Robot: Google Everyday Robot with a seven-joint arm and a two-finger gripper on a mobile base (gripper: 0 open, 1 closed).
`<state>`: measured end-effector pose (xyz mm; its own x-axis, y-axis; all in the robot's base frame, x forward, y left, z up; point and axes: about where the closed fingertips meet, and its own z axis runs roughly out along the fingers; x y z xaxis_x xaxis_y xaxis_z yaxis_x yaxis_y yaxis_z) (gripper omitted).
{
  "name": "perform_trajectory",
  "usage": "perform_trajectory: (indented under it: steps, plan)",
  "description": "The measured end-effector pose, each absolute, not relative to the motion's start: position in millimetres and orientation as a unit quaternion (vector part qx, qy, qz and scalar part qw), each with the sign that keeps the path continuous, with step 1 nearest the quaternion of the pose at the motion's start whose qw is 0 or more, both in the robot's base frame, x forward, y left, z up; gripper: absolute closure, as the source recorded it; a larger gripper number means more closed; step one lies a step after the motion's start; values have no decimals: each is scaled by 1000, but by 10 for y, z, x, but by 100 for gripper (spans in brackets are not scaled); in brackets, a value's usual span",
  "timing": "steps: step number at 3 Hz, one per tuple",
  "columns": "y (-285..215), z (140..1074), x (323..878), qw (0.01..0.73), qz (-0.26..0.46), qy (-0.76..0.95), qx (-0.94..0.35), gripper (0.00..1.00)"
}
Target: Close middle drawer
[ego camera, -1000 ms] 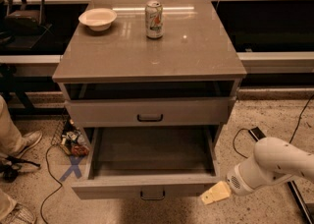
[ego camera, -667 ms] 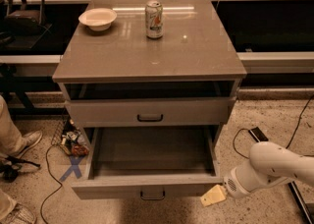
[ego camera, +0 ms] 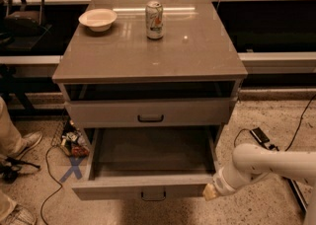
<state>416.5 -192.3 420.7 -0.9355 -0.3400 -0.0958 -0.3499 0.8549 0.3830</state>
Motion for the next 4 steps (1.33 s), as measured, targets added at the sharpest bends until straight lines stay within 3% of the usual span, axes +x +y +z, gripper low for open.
perform_trajectory:
  steps: [1, 4]
  plan:
    - [-1881, 4067, 4338, 22, 193, 965, -177, 99]
    - [-1705, 3921, 4921, 104, 200, 963, -148, 100]
